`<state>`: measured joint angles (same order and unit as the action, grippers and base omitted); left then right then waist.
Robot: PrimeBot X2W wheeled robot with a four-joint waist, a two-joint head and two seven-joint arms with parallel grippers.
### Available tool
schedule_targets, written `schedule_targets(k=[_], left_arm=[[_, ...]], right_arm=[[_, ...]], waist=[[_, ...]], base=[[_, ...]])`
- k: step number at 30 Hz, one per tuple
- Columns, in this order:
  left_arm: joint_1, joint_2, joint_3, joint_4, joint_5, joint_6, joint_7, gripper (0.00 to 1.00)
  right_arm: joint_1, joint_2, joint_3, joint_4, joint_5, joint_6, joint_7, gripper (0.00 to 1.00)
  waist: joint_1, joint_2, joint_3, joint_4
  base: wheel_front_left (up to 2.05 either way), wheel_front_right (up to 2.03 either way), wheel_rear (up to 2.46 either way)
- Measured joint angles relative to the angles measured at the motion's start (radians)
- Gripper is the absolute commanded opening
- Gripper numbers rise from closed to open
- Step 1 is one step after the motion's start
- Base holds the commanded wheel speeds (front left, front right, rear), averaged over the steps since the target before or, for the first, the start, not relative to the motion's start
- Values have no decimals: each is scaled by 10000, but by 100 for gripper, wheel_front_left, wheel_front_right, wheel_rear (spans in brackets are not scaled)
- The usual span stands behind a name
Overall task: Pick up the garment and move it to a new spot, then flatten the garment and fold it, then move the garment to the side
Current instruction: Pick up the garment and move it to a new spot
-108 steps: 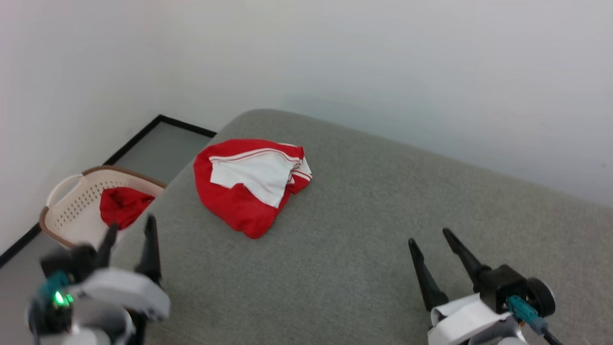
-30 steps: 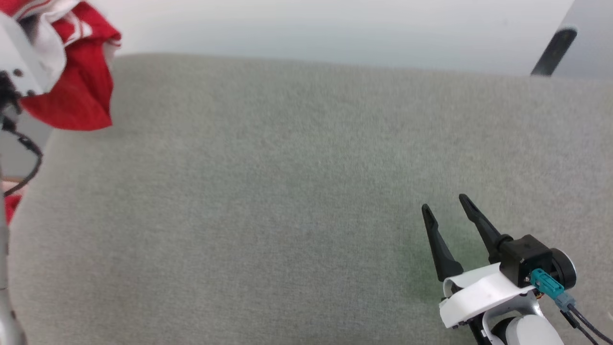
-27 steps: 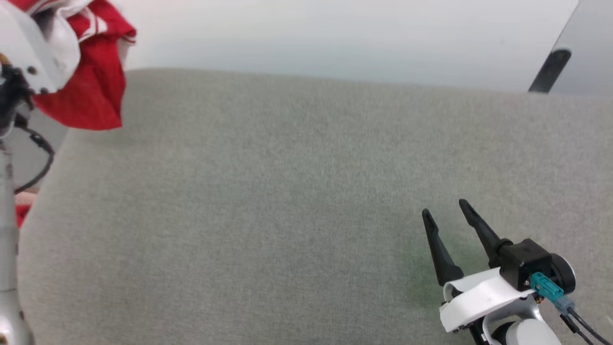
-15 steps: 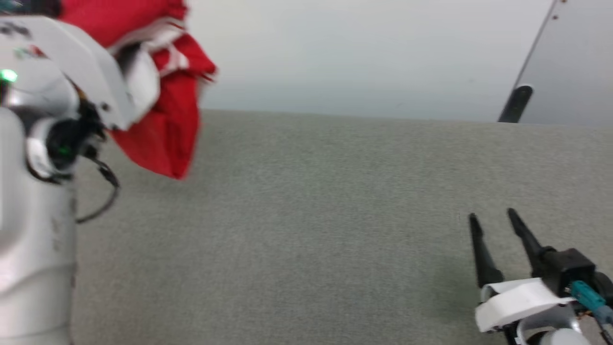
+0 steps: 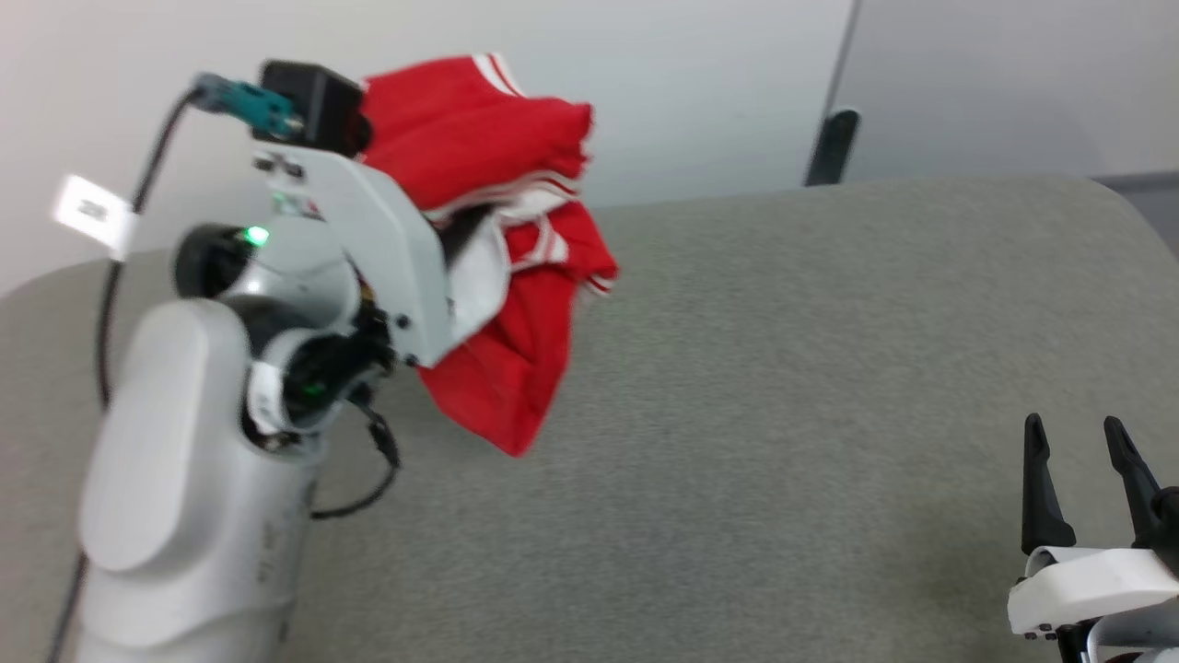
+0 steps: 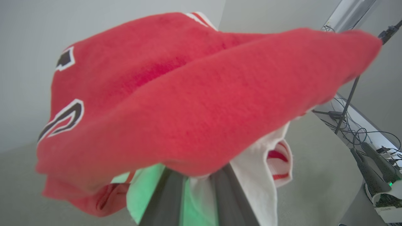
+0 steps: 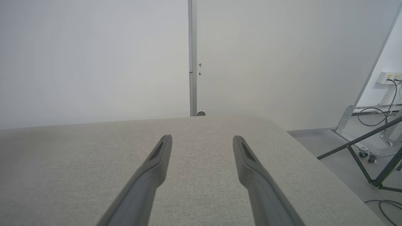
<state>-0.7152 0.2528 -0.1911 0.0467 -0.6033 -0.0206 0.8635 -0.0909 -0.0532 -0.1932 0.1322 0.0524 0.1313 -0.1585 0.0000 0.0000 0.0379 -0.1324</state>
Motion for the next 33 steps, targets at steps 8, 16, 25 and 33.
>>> schedule_targets(k=[8, 16, 25, 33], left_arm=[[318, -571, -746, 8, -19, 15, 165, 0], [746, -665, -1348, 1189, 213, -207, 0, 0], [983, -667, -1795, 2763, 301, -512, -161, 29], [546, -660, -1975, 3212, 288, -763, -439, 100]], right_arm=[[-40, 8, -102, 326, 224, 0, -219, 100], [-332, 10, 94, 884, 573, 0, -535, 100], [-705, 13, 483, 1440, 775, 0, -769, 100], [-795, 15, 514, 1672, 698, 0, -874, 100]], waist=[[0, 0, 431, -1000], [0, 0, 1090, -1515], [0, 0, 1398, -1654], [1, 0, 1163, -1318]], base=[[0, 0, 0], [0, 0, 0], [0, 0, 0], [0, 0, 0]])
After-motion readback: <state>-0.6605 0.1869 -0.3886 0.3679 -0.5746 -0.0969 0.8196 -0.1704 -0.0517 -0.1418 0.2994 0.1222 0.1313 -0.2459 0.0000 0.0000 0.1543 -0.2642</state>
